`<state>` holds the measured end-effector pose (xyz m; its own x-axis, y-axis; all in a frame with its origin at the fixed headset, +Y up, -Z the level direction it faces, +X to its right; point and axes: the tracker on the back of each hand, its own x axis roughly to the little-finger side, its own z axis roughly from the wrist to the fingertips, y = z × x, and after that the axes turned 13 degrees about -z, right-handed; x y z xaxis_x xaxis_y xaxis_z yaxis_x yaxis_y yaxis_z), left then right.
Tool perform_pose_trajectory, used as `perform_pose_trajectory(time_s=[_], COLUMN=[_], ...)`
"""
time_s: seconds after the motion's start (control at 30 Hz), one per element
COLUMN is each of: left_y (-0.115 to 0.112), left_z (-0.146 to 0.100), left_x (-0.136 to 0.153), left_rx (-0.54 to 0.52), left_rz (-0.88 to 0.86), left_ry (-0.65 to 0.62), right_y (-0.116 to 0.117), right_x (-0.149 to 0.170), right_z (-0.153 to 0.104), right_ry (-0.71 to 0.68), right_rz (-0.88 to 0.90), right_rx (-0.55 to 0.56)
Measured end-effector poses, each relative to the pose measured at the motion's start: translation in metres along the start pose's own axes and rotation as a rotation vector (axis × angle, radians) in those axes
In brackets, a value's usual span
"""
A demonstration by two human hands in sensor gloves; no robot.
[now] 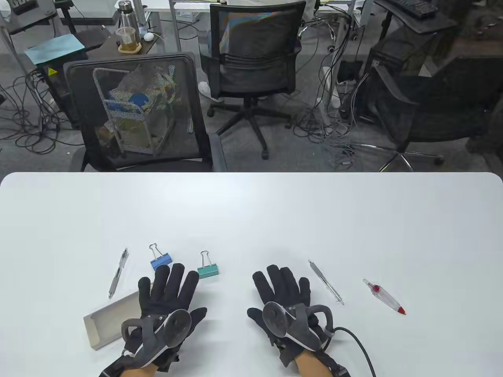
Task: Pack snap-button pull-out pencil case
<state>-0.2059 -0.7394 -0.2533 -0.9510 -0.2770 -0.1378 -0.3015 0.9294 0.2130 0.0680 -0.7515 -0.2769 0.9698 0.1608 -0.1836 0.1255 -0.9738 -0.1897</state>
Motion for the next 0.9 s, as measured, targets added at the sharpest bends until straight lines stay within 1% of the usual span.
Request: perform_pose_trajectory(time_s=[0.3,0.57,0.7,0.8,0.83,0.9], left_y=[0.001,0.001,0.013,0.031,0.035,0.046], left_z=[0.000,0.002,0.003,0.004,0.005,0.007], left_x=[0.001,0.002,0.003,0.012,0.017,0.034], left_rx=[-0.004,0.014,0.035,0.074,0.093,0.182], left_rz=[0.002,0.014,0.026,0.061,0.073,0.088], left_ry=[0.004,0.021,0.047,0.104,0.120,0.191], right_y=[0.000,0.000,-0.001,-0.002,-0.002,-0.002], right_x=[-0.001,-0.001,0.000,0.000,0.000,0.000], right_z=[0.000,0.000,0.000,0.000,0.000,0.000], right_ry=[-0.006,-0.007,-0.007,-0.006,-0.006,-0.007], right_rz=[0.000,0.003,0.007,0.015,0.016,0.017], right_rx=[-0.006,-0.005,0.000,0.003,0.003,-0.003])
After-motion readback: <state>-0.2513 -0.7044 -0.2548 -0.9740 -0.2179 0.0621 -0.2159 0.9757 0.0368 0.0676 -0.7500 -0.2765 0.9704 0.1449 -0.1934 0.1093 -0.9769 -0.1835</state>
